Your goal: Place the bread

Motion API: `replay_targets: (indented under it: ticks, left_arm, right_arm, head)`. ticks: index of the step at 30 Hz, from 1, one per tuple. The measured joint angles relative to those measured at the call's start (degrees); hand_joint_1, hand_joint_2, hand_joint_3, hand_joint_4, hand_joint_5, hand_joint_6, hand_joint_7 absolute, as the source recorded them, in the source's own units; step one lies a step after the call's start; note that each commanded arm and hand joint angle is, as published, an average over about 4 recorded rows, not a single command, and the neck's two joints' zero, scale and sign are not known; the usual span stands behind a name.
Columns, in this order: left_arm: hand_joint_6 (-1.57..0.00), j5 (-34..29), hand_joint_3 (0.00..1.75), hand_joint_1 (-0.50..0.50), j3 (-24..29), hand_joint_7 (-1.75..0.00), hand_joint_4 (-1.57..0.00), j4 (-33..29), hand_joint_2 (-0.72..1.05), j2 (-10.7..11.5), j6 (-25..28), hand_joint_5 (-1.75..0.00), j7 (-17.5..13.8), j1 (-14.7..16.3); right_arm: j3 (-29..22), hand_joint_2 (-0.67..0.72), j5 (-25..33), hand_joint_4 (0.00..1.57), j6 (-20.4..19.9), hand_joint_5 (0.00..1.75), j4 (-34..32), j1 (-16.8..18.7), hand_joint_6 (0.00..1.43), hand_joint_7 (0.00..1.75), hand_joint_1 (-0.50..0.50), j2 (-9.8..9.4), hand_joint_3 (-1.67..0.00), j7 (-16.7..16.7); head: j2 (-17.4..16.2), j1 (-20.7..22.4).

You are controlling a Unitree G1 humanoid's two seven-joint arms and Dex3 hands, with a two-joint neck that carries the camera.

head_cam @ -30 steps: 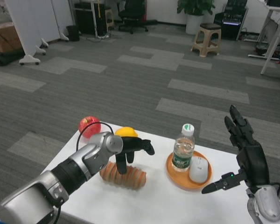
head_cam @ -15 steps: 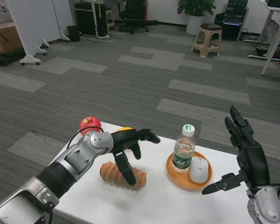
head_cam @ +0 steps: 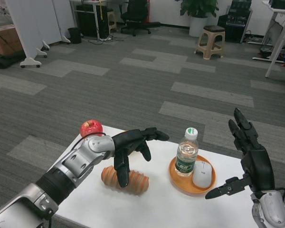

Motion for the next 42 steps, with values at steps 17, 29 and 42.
replay_targets:
  ticks: [17,29,42]
  left_arm:
    - [0.00,-37.4,0.09,0.42,-0.2,-0.47,0.00,0.0,-0.72,-2.0,-19.9,-1.75,6.0,3.6]
    - [0.00,-37.2,0.09,0.39,3.0,-0.28,0.00,-1.3,-0.72,-2.6,-26.6,-0.51,8.2,4.8]
    - [0.00,-31.2,0.09,0.37,9.3,-0.28,0.00,-1.3,-0.64,-3.8,-37.3,0.00,16.9,6.5]
  right_arm:
    - [0.0,0.15,0.0,0.00,0.0,0.00,-1.0,0.1,0.00,0.00,-0.08,0.00,0.00,0.0]
    - [-0.1,0.15,0.0,0.00,0.0,0.00,-1.3,0.1,0.00,0.00,-0.08,0.00,0.00,0.0]
    - [-0.2,0.15,0.0,0.00,0.0,0.00,-1.3,0.1,0.00,0.00,-0.08,0.00,0.00,0.0]
  head:
    - [0.0,-0.5]
    - [0.0,-0.5]
    - [0.4,-0.5]
